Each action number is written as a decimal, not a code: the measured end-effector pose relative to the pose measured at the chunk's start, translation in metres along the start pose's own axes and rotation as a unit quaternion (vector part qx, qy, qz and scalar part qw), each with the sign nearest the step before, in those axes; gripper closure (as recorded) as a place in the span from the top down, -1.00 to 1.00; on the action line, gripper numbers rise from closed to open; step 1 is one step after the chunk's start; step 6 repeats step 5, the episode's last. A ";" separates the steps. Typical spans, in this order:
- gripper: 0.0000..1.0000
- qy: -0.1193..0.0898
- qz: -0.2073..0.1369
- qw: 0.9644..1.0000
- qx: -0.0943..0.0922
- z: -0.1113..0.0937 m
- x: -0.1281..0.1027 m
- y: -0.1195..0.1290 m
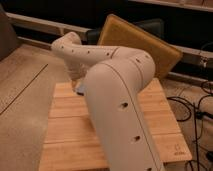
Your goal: Move the arm in a circular motion
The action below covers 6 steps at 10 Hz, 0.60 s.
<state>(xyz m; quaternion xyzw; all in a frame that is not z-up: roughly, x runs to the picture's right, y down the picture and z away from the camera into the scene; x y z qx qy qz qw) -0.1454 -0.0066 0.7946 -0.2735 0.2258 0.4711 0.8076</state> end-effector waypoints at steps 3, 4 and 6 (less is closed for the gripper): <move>0.30 0.000 -0.016 0.999 -0.034 -0.005 0.025 0.051; 0.30 0.002 -0.010 0.999 -0.034 -0.006 0.038 0.055; 0.30 0.006 -0.003 1.000 -0.029 -0.006 0.048 0.052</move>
